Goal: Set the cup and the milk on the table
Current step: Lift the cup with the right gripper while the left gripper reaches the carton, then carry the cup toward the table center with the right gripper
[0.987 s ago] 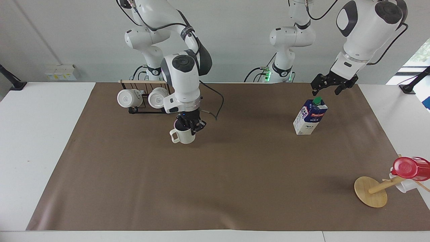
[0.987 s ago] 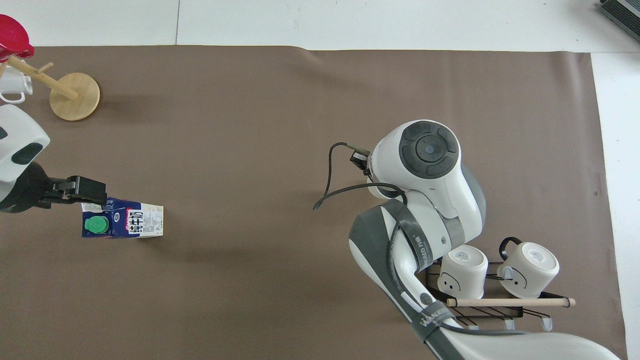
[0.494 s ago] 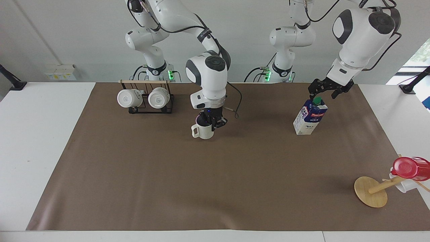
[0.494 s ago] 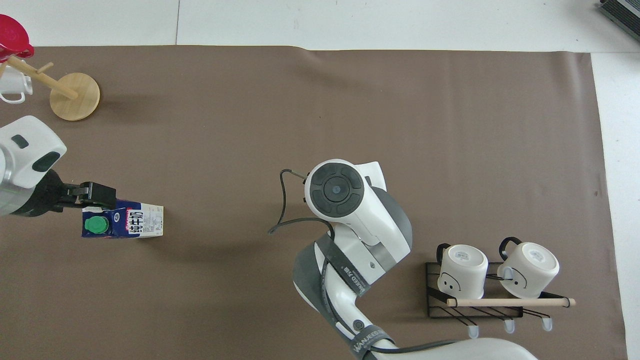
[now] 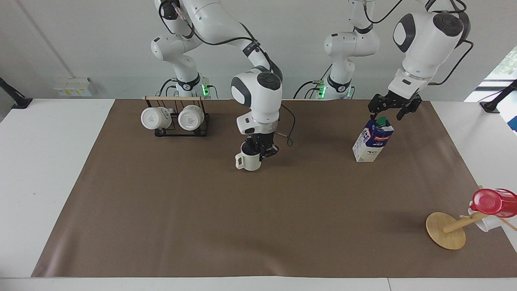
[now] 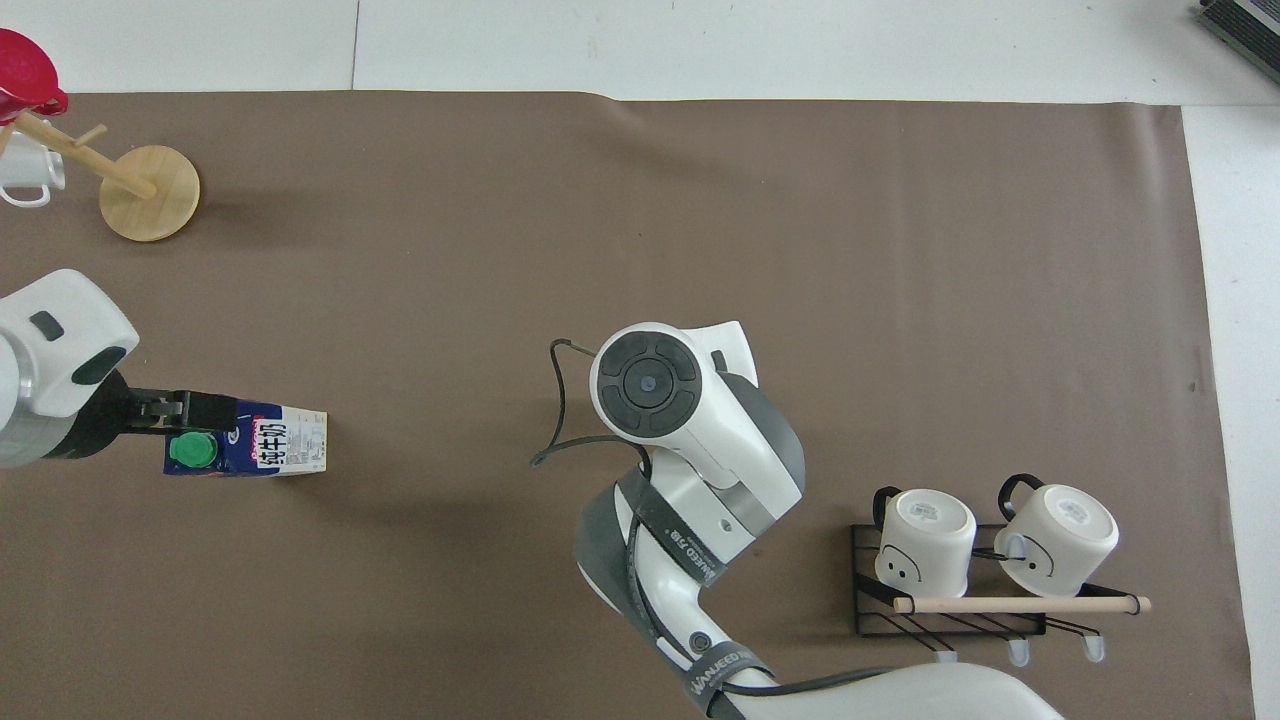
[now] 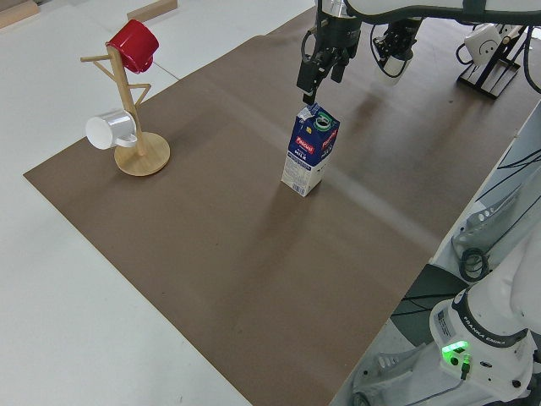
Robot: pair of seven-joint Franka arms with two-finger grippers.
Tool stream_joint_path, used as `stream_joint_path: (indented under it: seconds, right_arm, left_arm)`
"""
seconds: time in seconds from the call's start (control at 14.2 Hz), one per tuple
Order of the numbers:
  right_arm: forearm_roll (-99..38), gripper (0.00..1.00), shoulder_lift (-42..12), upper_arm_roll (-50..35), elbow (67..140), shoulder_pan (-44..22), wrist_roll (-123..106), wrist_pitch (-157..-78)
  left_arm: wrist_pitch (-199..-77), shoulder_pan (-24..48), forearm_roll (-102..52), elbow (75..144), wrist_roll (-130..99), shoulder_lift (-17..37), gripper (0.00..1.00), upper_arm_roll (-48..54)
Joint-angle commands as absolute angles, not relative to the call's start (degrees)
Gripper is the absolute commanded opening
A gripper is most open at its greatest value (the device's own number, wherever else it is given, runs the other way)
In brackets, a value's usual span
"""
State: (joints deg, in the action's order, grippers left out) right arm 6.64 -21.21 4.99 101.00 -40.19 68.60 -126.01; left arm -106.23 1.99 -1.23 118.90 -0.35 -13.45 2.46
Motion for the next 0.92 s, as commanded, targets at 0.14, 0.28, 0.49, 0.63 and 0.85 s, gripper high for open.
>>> stream_joint_path:
  seconds: [0.14, 0.28, 0.49, 0.63, 0.85]
  right_arm:
    - [7.39, 0.00, -22.24, 4.48, 100.28, -40.25, 65.84, -127.00]
    - [7.03, 0.00, -22.41, 4.48, 100.37, -40.34, 63.38, -127.18]
    - [5.11, 0.00, -22.50, 4.31, 100.37, -40.34, 62.84, -128.22]
    - [4.40, 0.00, -22.50, 4.31, 100.55, -40.34, 62.67, -128.50]
    - [3.78, 0.00, -22.50, 4.31, 101.16, -40.34, 60.39, -128.50]
  left_arm:
    - [-113.37, 2.20, -0.62, 129.01, 1.40, -19.50, 1.00, 2.02]
    - [-114.08, 2.20, -0.53, 130.08, 1.41, -19.86, 1.00, 2.02]
    - [-115.66, 2.02, -0.53, 131.39, 1.49, -19.95, 1.00, 1.93]
    - [-116.54, 1.93, -0.53, 132.19, 1.93, -19.95, 1.00, 1.93]
    - [-117.24, 1.93, -0.44, 132.45, 2.02, -19.86, 1.00, 1.93]
